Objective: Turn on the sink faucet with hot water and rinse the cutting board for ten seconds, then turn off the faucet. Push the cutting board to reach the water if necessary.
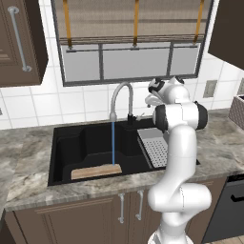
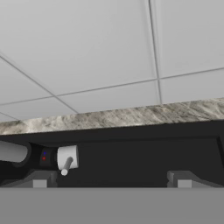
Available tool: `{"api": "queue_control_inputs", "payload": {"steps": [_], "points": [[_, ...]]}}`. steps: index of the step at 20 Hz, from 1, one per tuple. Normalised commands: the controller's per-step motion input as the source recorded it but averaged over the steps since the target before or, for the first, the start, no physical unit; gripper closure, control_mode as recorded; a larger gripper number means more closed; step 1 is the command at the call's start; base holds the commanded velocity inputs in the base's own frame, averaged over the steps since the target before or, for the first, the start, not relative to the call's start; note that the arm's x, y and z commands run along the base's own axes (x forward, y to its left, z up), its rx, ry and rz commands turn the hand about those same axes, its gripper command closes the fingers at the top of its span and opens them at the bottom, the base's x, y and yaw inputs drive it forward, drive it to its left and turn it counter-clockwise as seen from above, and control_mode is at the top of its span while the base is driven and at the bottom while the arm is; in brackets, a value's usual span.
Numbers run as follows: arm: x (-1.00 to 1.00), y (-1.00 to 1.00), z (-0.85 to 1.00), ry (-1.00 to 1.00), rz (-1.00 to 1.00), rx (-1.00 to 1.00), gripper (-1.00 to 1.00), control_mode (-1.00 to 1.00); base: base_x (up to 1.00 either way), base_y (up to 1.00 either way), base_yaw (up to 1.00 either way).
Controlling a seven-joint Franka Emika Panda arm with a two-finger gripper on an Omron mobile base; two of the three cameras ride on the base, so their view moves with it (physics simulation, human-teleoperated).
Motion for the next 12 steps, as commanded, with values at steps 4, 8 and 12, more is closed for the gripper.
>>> {"api": "queue_control_inputs", "payload": {"steps": [4,8,12], "points": [[0.00,0.00,0.00,0.00,0.00,0.00,-1.00,-1.00,0.00,0.00,0.00],[0.00,0.00,0.00,0.00,0.00,0.00,-1.00,-1.00,0.00,0.00,0.00],[0.00,0.00,0.00,0.00,0.00,0.00,-1.00,-1.00,0.00,0.00,0.00]]}}
